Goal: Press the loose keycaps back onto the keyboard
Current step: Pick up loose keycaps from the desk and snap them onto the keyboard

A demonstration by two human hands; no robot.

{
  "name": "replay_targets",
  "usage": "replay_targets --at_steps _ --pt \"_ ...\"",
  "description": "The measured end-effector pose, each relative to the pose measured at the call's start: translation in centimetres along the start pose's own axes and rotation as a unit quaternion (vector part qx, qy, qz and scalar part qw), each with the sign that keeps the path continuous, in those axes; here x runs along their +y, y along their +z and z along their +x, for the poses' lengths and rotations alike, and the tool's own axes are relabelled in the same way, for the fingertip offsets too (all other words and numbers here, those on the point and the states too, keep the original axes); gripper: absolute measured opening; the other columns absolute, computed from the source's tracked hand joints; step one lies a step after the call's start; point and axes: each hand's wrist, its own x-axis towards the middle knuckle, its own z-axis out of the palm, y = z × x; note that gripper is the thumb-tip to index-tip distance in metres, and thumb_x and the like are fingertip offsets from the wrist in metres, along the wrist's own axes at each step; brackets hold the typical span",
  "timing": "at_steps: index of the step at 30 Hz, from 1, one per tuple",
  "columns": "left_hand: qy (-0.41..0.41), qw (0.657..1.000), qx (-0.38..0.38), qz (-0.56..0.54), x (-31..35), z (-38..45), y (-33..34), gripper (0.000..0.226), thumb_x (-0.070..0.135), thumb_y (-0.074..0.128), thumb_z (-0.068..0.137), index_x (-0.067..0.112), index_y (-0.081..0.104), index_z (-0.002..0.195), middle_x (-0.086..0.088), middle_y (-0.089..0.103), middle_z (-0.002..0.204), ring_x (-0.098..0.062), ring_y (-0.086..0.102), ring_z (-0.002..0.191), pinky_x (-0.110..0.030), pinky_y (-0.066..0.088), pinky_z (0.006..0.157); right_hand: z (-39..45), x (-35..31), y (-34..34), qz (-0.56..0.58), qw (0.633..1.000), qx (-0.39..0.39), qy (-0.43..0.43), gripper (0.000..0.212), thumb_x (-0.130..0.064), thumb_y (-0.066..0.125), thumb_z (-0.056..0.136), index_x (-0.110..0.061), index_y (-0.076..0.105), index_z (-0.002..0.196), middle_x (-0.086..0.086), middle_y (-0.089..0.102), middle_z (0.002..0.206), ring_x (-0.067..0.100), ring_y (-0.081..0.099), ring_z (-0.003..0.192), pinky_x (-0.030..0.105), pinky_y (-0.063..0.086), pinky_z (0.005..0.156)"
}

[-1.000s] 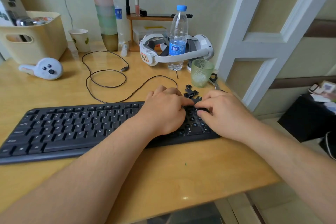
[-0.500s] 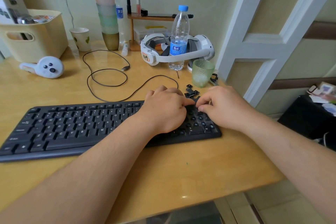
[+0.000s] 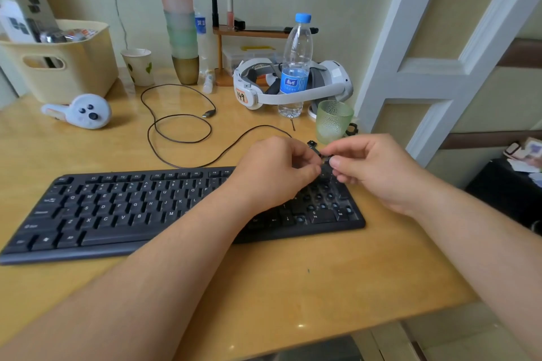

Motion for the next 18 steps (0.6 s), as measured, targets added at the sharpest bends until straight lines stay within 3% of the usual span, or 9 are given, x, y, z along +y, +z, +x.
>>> replay_targets --at_steps 4,9,13,18 --pt "0.009 0.999 -0.002 -0.043 -0.1 0.1 0.2 0.009 0.042 0.076 0.091 0.034 0.077 0.088 0.019 0.072 0.078 0.005 0.061 0.069 -0.016 0.047 0.066 -0.2 0.7 -0.3 -0.003 1.000 -0.008 -0.018 0.028 0.004 0.074 0.089 -0.023 0.079 0.094 0.002 0.077 0.082 0.008 0.067 0.071 0.020 0.058 0.068" --pt "0.008 0.995 -0.026 -0.095 -0.5 0.2 0.1 0.007 0.039 0.077 0.093 0.033 0.078 0.088 0.019 0.071 0.074 0.005 0.058 0.063 -0.019 0.046 0.067 -0.3 0.3 -1.4 -0.015 0.998 -0.052 -0.043 0.029 0.004 0.076 0.084 -0.023 0.080 0.095 0.014 0.075 0.090 0.015 0.067 0.077 0.026 0.061 0.073" --pt "0.010 0.992 -0.033 -0.119 -0.4 0.2 0.0 0.007 0.035 0.074 0.096 0.031 0.078 0.093 0.020 0.067 0.069 0.006 0.054 0.059 -0.011 0.041 0.060 -0.2 -0.2 -1.7 -0.016 0.994 -0.084 -0.069 0.033 0.007 0.078 0.080 -0.024 0.079 0.091 0.002 0.073 0.081 0.009 0.066 0.078 0.024 0.059 0.076" --pt "0.002 0.992 -0.041 -0.119 -0.6 0.2 -0.1 0.009 0.038 0.073 0.096 0.033 0.078 0.091 0.019 0.069 0.072 0.006 0.056 0.062 -0.019 0.044 0.065 0.0 -0.7 -1.9 -0.057 0.990 -0.093 -0.090 0.033 0.007 0.078 0.081 -0.024 0.079 0.093 -0.003 0.077 0.083 0.003 0.067 0.077 0.019 0.055 0.076"
